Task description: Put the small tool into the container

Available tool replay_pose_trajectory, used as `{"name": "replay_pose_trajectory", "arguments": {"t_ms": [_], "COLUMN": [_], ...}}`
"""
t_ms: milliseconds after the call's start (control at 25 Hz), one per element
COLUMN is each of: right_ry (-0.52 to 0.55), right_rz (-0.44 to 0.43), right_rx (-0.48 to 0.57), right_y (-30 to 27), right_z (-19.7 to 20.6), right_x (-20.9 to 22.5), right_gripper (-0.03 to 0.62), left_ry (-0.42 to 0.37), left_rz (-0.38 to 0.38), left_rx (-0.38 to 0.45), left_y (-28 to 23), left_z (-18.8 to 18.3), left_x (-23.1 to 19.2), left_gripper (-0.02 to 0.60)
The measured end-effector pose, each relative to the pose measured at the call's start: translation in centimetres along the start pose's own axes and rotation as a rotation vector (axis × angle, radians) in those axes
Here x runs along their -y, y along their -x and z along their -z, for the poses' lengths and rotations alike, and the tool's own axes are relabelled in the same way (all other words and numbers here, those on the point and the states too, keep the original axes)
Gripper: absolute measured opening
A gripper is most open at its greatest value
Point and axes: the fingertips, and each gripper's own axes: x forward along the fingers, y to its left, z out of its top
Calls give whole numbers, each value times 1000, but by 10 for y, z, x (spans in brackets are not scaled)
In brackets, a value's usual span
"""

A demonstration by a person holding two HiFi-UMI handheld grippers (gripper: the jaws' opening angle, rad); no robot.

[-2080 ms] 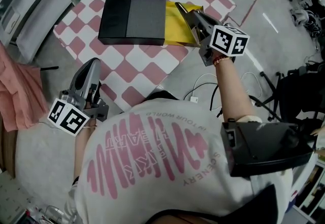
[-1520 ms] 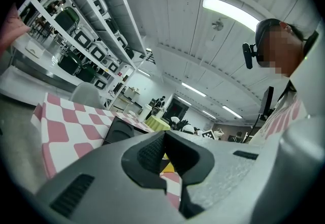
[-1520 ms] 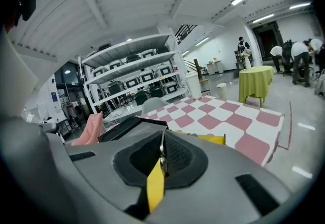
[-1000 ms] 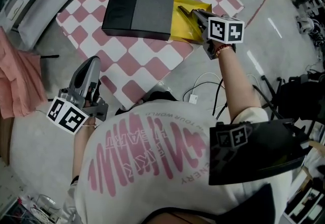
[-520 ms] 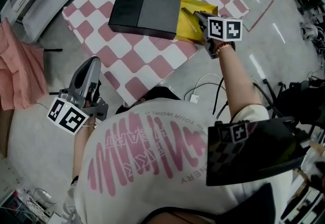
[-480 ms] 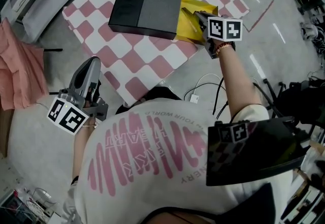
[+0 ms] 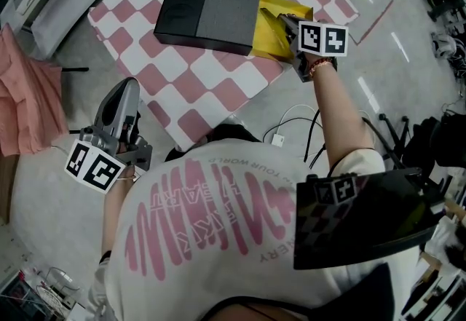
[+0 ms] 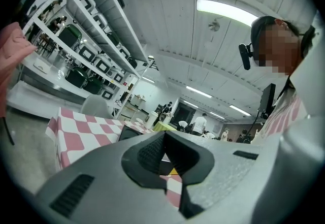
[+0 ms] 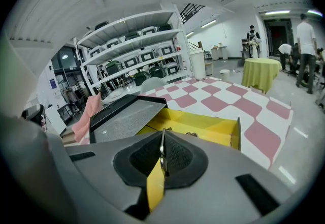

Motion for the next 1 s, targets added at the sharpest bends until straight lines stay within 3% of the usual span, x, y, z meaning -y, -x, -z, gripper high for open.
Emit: {"name": "replay_pose_trajectory", "arguments": {"t_ms": [1000], "right_ry": [-102], "right_rz": [40], "right_rx": [-25], "right_y": [-11], "right_z": [5], "right_x": [15], "right_gripper": [12], "left_ry": [2], "left_rz": [9], "left_rx": [-16], "left_y": [-2], "left_z": [0], "left_x": [-2], "left_gripper": [8]}}
